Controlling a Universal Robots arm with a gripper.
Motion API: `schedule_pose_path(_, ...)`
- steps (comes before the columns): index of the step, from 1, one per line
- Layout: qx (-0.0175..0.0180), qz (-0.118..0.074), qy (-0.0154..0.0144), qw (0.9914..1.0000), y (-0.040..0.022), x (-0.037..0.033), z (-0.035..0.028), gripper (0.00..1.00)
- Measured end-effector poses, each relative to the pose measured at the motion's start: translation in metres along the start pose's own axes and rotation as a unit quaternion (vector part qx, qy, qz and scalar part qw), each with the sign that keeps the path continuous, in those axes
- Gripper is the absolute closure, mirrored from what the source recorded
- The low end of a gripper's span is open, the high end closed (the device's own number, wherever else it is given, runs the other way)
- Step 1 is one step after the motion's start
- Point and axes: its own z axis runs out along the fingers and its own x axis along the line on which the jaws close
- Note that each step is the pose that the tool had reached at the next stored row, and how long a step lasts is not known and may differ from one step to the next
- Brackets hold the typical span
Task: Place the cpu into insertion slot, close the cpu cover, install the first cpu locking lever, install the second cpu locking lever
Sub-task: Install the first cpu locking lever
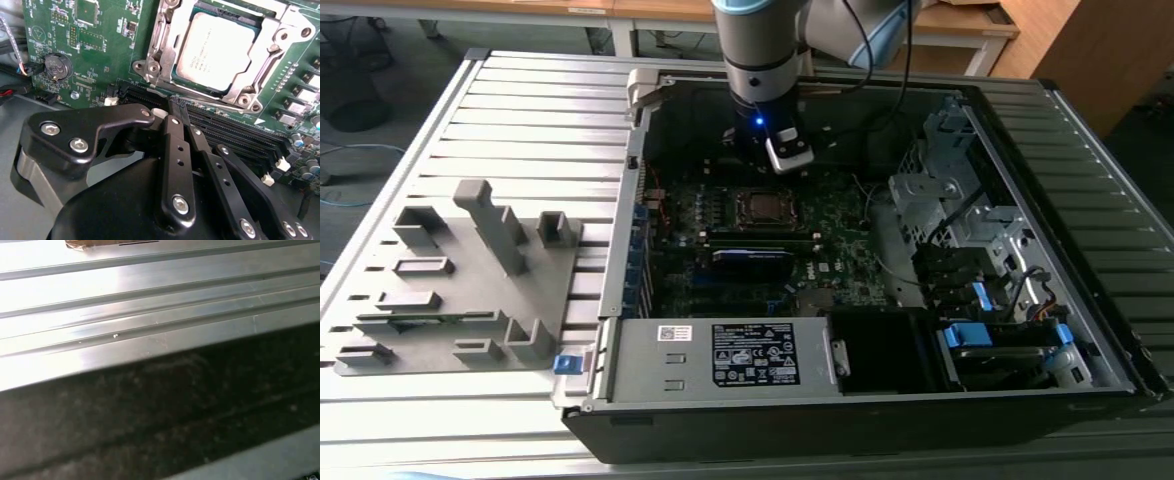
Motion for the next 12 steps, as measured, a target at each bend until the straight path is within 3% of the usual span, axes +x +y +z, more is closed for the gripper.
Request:
schedule_pose_path(1,-0.0007,0.0,-0.0027,1.0,-0.0004,0.0011,0.0008,0.89)
schedule_pose_path(12,-0.0027,-0.002,-0.0137,0.9999,-0.0016,0.0036,0.004,0.89)
